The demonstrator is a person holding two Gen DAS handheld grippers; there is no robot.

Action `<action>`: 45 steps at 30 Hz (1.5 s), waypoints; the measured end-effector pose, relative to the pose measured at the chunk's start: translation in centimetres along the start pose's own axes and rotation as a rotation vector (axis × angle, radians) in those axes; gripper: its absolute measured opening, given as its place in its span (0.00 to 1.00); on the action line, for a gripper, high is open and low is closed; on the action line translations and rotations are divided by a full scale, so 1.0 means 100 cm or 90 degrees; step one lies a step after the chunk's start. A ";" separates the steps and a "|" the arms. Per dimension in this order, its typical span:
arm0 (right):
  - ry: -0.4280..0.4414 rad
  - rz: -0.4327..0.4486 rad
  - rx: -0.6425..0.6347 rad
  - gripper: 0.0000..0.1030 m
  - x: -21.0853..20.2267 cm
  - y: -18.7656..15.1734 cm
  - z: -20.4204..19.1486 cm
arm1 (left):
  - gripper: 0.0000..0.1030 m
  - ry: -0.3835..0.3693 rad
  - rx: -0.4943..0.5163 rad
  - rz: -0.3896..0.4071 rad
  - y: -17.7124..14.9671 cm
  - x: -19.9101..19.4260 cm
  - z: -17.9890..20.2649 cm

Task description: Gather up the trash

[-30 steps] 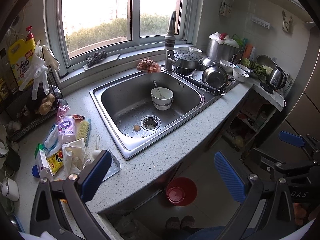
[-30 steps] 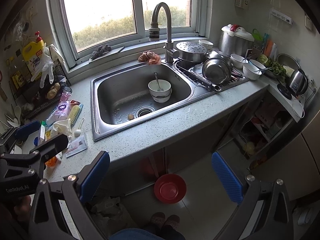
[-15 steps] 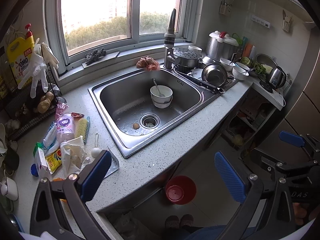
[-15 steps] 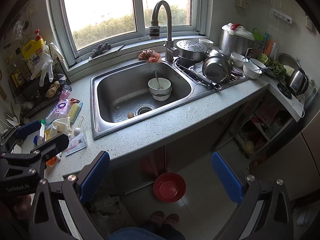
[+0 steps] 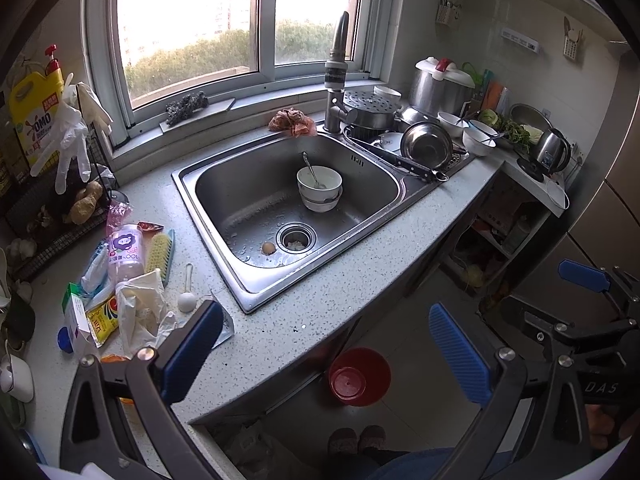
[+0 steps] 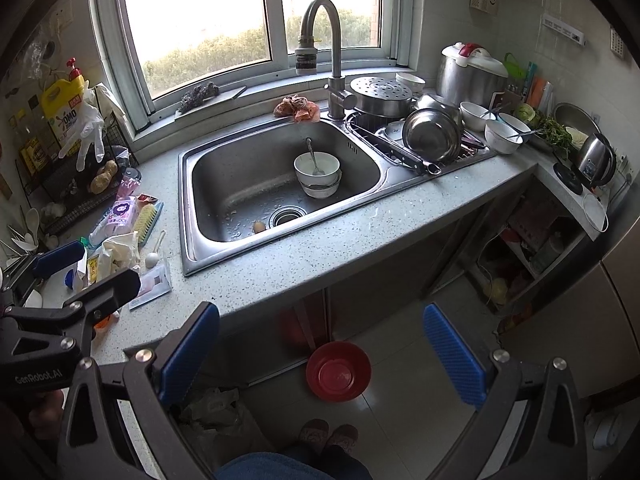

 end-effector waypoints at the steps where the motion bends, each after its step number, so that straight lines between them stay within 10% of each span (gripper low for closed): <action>1: -0.001 -0.001 0.000 1.00 0.000 0.000 0.000 | 1.00 -0.001 0.000 -0.001 0.000 0.000 0.001; 23: 0.028 0.001 -0.016 1.00 0.002 0.009 -0.015 | 1.00 0.022 -0.016 0.001 0.002 -0.006 -0.014; 45: 0.213 -0.069 -0.253 1.00 0.095 0.044 -0.173 | 1.00 0.203 -0.246 -0.043 -0.036 0.006 -0.185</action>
Point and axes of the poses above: each gripper's, at about its wrist camera, not at the fingertips, and x roughly the way its jaws point, z to its right, y to its top, the point moved 10 cm from there along x, roughly the way its jaws point, and after that the axes turned 1 degree about x, right-handed, at the moved point
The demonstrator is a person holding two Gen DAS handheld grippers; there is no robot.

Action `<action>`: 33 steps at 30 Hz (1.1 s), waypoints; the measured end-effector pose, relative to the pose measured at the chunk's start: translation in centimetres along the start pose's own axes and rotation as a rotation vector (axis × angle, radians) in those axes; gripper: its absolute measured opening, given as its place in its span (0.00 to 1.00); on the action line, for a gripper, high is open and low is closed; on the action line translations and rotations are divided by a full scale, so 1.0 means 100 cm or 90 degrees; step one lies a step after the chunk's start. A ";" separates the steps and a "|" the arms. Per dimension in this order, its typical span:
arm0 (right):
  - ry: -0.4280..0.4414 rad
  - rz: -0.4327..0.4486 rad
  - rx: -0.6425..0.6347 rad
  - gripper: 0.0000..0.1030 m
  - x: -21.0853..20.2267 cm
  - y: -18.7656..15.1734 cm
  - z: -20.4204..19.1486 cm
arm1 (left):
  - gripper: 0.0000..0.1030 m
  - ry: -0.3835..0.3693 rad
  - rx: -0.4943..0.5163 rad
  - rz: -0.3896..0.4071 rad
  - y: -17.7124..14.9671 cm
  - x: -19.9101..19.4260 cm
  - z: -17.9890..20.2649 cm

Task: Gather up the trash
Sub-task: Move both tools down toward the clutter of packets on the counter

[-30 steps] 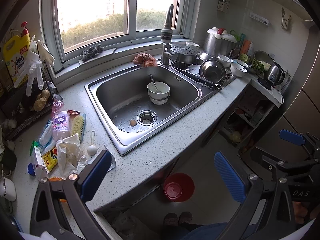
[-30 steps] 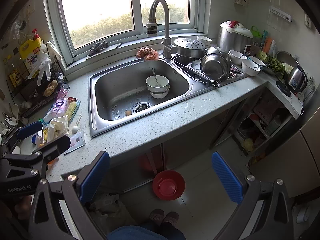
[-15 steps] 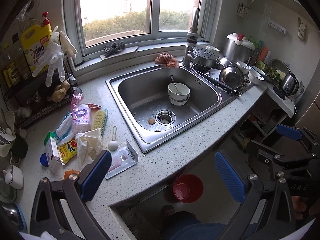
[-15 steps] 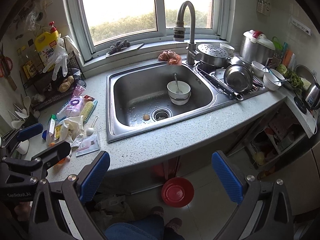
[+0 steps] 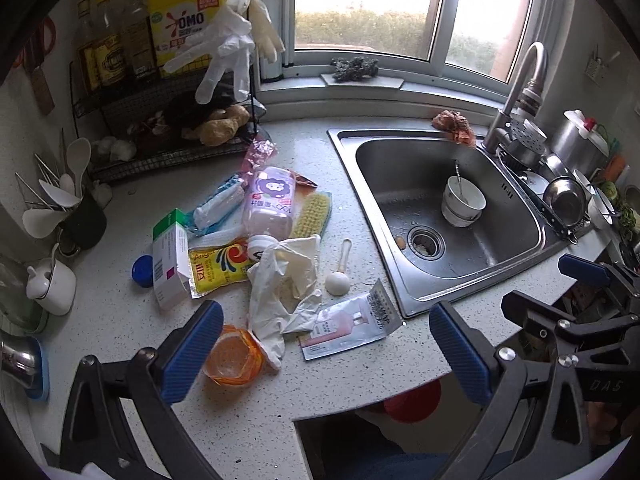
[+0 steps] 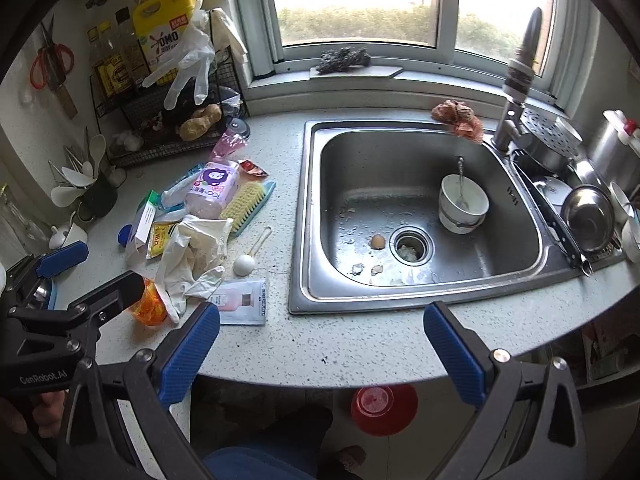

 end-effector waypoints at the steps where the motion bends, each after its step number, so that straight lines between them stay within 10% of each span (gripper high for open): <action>1: 0.007 -0.009 -0.015 1.00 0.007 0.003 -0.007 | 1.00 0.005 -0.015 -0.009 -0.001 0.005 -0.009; 16: 0.056 -0.157 -0.166 1.00 0.116 0.007 -0.081 | 1.00 0.048 -0.131 -0.146 -0.049 0.074 -0.109; 33: 0.032 -0.208 -0.179 1.00 0.137 0.000 -0.089 | 1.00 -0.015 -0.143 -0.187 -0.073 0.096 -0.108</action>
Point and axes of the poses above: each gripper's, at about its wrist camera, not at the fingertips, and x roughly the way its jaws point, z to its right, y to its top, the point moved 10 cm from there along x, roughly the way its jaws point, and after that the axes turned 1 degree about x, right-handed, at the moved point
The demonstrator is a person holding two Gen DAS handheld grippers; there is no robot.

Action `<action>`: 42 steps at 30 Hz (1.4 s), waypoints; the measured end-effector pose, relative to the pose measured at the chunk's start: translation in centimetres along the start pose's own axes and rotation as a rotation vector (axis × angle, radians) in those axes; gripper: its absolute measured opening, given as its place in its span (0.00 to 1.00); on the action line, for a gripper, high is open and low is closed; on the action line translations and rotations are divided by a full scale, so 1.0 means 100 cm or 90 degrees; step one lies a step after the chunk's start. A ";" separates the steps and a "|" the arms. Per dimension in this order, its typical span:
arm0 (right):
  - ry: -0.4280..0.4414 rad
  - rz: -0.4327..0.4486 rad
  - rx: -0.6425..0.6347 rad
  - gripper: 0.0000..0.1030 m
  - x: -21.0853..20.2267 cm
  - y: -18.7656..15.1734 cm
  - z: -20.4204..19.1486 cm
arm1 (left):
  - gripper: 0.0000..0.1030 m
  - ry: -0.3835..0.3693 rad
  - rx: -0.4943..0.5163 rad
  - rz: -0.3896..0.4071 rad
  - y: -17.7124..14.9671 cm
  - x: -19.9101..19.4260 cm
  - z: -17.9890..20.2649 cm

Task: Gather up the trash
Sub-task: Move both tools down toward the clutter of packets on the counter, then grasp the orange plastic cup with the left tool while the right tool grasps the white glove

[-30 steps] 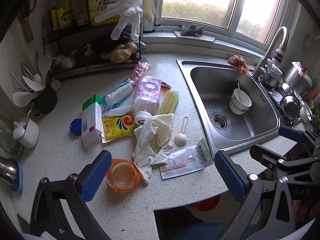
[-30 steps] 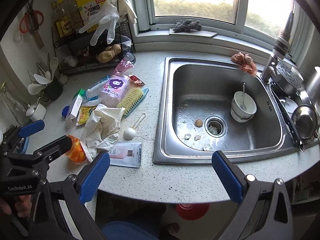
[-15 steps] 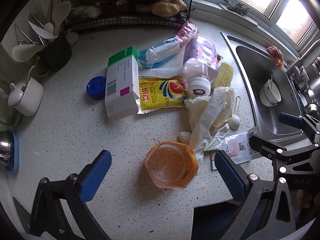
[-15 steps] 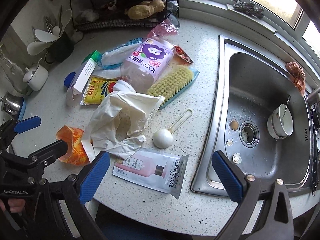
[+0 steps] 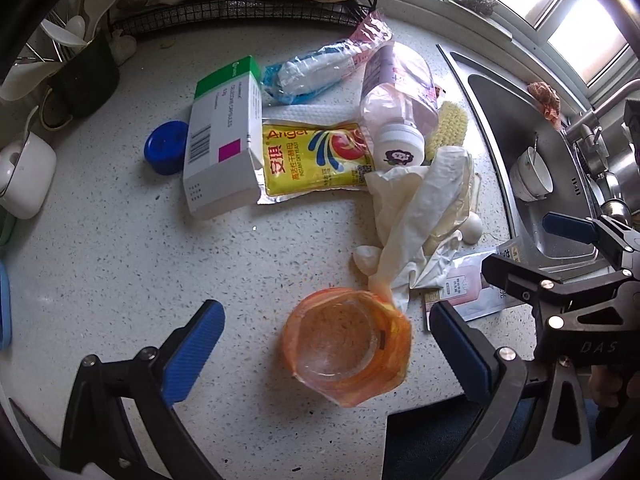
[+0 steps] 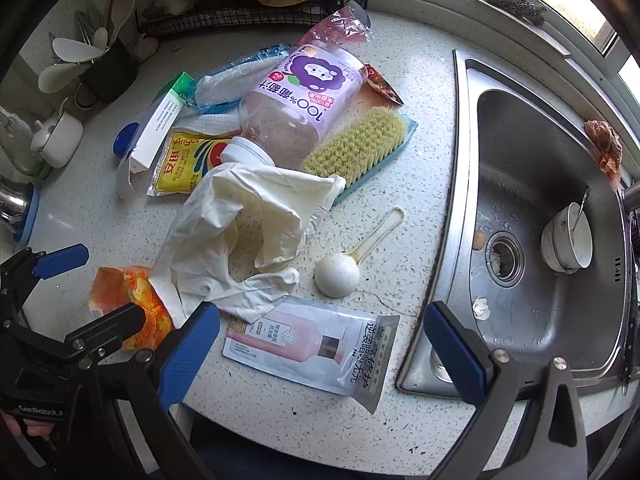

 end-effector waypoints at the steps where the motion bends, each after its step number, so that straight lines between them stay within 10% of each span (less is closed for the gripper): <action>1: 0.001 -0.001 0.002 1.00 0.000 0.000 0.000 | 1.00 -0.007 -0.001 0.000 0.001 0.000 0.003; 7: -0.012 -0.005 0.006 1.00 0.002 -0.002 0.005 | 1.00 0.007 0.009 -0.010 -0.004 0.008 0.007; 12: -0.013 -0.015 -0.004 1.00 0.007 -0.010 -0.001 | 0.62 0.003 0.003 -0.031 -0.013 0.015 0.000; 29: 0.057 0.012 -0.063 0.99 0.032 0.039 -0.061 | 0.59 0.072 -0.109 0.055 0.005 -0.010 -0.057; 38: 0.094 -0.023 -0.099 0.39 0.059 0.044 -0.085 | 0.59 0.099 -0.127 0.046 0.004 -0.009 -0.065; 39: 0.119 -0.031 -0.098 0.14 0.059 0.042 -0.089 | 0.59 0.099 -0.128 0.049 0.004 -0.011 -0.064; 42: 0.135 -0.013 -0.106 0.07 0.050 0.041 -0.088 | 0.59 0.093 -0.131 0.060 0.006 -0.017 -0.059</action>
Point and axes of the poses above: each gripper's, at about its wrist camera, not at the fingertips, and x roughly the way its jaws point, z to its right, y to its top, the point moved 10 cm from there along x, roughly the way its jaws point, and after that the axes turned 1 degree about x, right-handed, at the moved point
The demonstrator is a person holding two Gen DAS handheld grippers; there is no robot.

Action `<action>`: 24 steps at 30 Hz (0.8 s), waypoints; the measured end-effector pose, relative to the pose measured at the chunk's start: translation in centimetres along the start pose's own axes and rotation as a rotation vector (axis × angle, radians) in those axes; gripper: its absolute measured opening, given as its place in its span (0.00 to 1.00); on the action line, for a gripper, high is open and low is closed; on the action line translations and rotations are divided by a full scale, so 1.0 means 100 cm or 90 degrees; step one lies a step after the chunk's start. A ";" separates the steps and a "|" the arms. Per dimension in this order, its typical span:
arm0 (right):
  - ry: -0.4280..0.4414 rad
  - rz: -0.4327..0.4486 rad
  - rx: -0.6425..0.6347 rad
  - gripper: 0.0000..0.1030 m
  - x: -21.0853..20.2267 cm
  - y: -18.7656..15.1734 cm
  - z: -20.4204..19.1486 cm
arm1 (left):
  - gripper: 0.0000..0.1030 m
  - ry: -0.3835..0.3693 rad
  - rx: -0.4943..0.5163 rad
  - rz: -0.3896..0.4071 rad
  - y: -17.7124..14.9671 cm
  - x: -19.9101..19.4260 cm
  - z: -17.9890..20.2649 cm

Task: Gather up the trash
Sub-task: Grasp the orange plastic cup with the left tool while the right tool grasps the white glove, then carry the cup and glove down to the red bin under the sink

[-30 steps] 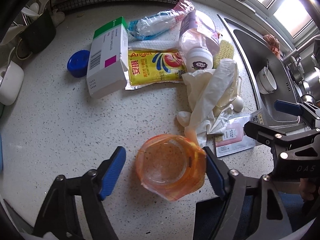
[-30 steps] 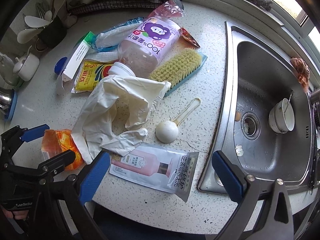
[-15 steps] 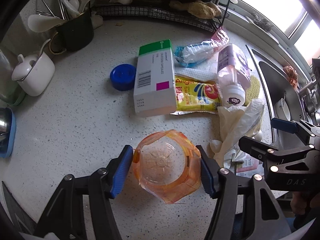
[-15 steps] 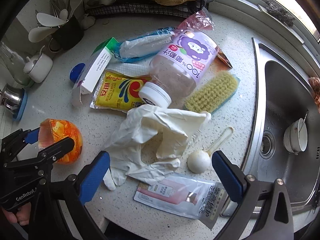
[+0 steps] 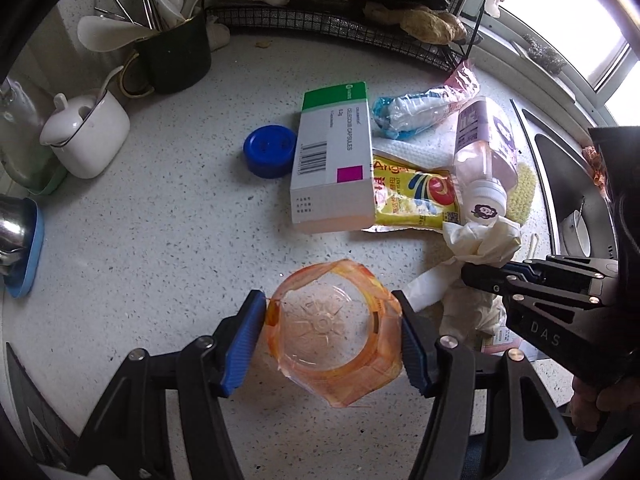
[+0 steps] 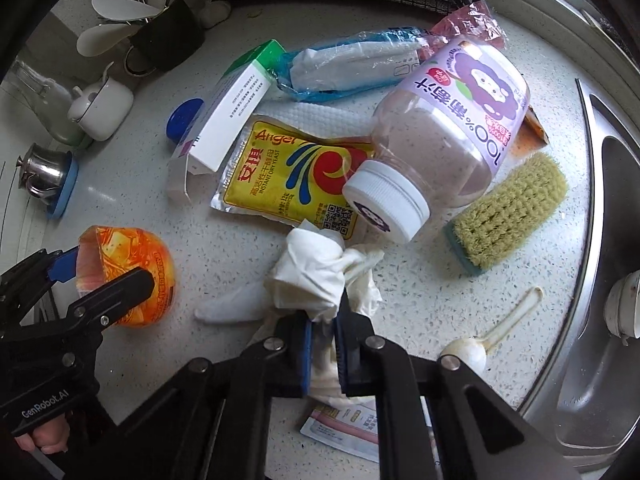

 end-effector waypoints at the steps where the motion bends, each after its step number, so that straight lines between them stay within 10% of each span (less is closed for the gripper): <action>1: 0.003 0.007 0.000 0.06 -0.004 0.000 0.000 | 0.59 -0.002 0.000 0.003 0.001 -0.003 0.002; 13: -0.022 0.122 0.073 0.05 -0.106 -0.021 0.049 | 0.59 -0.093 0.119 0.068 0.021 -0.062 0.100; 24: -0.099 0.234 0.201 0.05 -0.204 -0.116 0.126 | 0.59 -0.163 0.310 0.132 -0.014 -0.125 0.243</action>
Point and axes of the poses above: each gripper's, at about its wrist camera, not at the fingertips, and x roughly the way its jaws point, z to its right, y to its top, the point moved 10 cm from there along x, roughly the way its jaws point, and after that the axes turned 1 degree about x, right-handed, at the moved point
